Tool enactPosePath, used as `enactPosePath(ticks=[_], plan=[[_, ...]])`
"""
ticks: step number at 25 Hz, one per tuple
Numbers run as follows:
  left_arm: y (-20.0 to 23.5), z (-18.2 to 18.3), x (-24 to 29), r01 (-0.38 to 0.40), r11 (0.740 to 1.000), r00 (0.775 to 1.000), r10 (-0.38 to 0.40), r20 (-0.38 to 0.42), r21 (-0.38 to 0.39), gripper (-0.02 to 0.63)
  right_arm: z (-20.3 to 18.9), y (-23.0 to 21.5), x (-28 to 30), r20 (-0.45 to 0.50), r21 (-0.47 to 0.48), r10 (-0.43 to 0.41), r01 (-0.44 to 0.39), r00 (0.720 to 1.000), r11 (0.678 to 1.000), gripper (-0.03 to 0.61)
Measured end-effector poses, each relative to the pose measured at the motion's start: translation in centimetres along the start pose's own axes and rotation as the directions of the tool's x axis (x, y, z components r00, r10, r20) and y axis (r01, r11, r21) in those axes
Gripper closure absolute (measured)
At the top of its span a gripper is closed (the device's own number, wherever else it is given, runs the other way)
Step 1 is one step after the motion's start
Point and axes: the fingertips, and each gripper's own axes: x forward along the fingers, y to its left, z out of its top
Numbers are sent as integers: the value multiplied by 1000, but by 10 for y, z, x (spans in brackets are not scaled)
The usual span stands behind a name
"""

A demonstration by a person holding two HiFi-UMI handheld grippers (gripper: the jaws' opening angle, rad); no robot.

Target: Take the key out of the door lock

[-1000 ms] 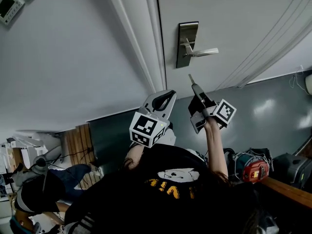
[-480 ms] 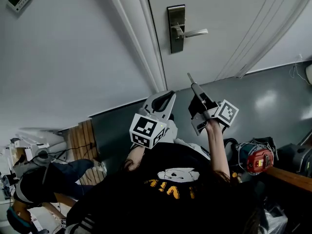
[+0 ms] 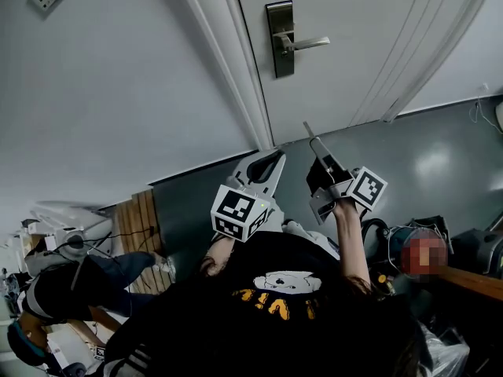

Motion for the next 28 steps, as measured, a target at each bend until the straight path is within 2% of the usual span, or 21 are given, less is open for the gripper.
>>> enactPosePath(ticks=[12, 17, 20, 28], plan=[[9, -8, -9, -21, 1000, 1000, 20, -22, -16, 597, -11, 2, -1, -14, -20, -5, 5, 1000, 1000, 558], [17, -14, -20, -20, 999, 1000, 19, -23, -32, 597, -23, 1, -5, -20, -88, -50, 48, 999, 995, 557], [21, -21, -22, -21, 999, 999, 19, -39, -44, 597, -26, -2, -6, -21, -93, -73, 71, 997, 993, 557], [28, -36, -89, -27, 998, 999, 26, -20, -58, 597, -90, 22, -13, -43, -149, -105, 97, 994, 984, 557]])
